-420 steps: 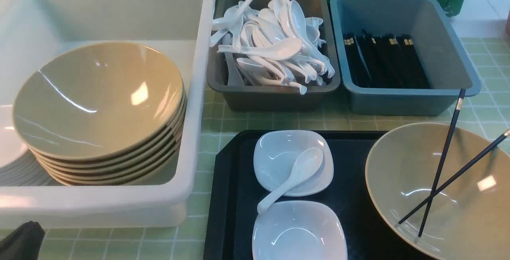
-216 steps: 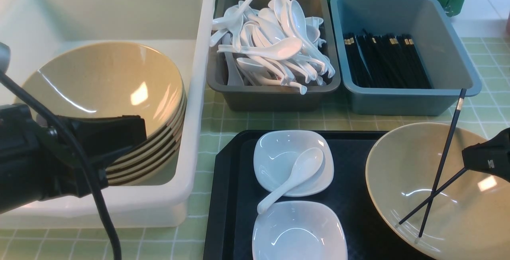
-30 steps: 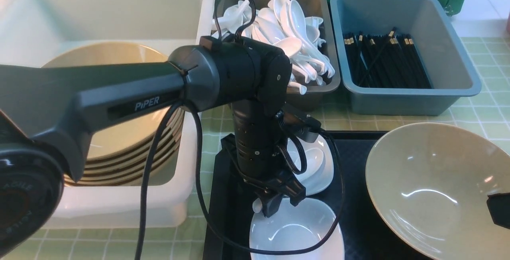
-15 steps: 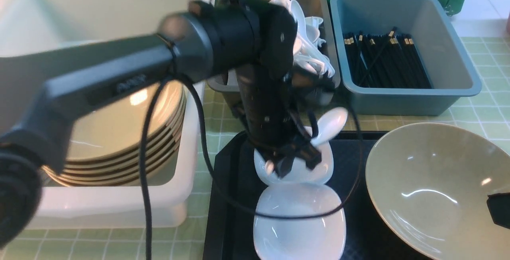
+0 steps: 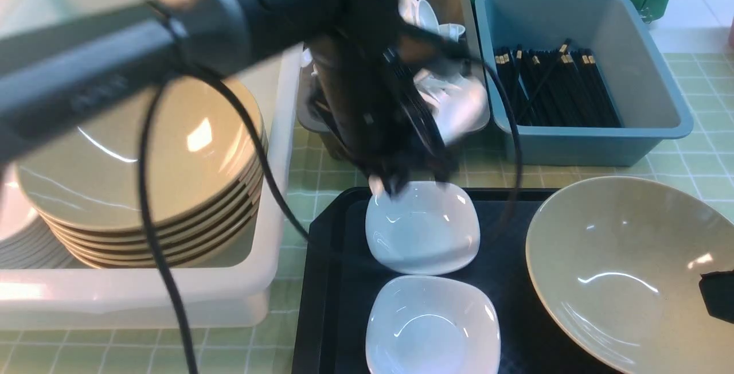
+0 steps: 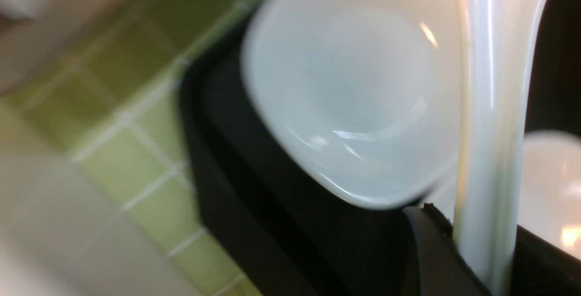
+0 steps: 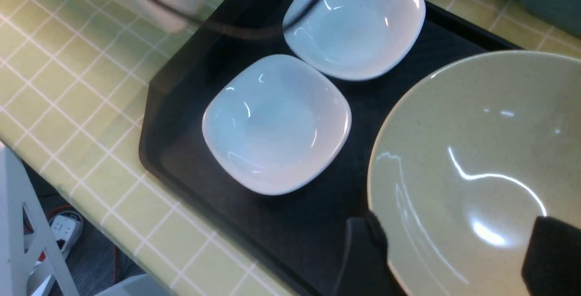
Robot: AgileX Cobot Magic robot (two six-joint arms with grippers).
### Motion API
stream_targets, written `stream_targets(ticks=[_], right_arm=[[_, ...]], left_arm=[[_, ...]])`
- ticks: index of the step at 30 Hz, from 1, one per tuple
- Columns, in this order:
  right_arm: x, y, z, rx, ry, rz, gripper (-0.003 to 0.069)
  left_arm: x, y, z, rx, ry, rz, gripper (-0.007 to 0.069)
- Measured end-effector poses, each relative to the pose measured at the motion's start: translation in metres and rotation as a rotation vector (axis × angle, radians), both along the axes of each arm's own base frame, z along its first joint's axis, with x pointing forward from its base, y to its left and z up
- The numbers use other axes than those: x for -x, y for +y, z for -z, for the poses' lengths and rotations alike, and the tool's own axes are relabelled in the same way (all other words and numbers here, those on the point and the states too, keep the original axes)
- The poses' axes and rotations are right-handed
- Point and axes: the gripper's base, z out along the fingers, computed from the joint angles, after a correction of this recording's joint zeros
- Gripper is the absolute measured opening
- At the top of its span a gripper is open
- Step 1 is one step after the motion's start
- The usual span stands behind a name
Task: On green table put chopsticks spoon bowls plates into blue grey white boxes.
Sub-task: 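Pick up the spoon, then pick up a white spoon from the spoon tray with the left gripper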
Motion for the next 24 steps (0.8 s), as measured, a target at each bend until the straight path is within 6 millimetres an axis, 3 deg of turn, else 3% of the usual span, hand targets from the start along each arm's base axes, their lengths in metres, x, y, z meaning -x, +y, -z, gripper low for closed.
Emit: stream_targets(ticks=[4, 7, 8, 9, 13, 19, 24], right_arm=[[0.000, 0.000, 0.000, -0.002, -0.003, 0.001, 0.0456], [0.000, 0.000, 0.000, -0.003, -0.007, 0.002, 0.0456], [-0.001, 0.000, -0.001, -0.004, -0.008, 0.002, 0.0456], [-0.001, 0.000, -0.001, -0.005, -0.009, 0.003, 0.0456], [-0.001, 0.000, -0.001, -0.005, -0.010, 0.003, 0.0456], [-0.001, 0.000, -0.001, -0.006, -0.009, 0.004, 0.0456], [0.000, 0.000, 0.000, -0.004, -0.005, 0.003, 0.0456]], left_arm=[[-0.035, 0.032, -0.031, 0.146, -0.054, -0.189, 0.0039], [-0.067, 0.053, -0.039, 0.258, -0.083, -0.292, 0.0039], [-0.082, 0.058, -0.037, 0.300, -0.086, -0.325, 0.0039], [-0.085, 0.059, -0.037, 0.301, -0.088, -0.330, 0.0039], [-0.120, 0.060, -0.010, 0.334, -0.049, -0.376, 0.0041], [-0.133, 0.052, 0.016, 0.318, -0.022, -0.379, 0.0125], [-0.135, 0.051, 0.012, 0.338, -0.054, -0.381, 0.0329]])
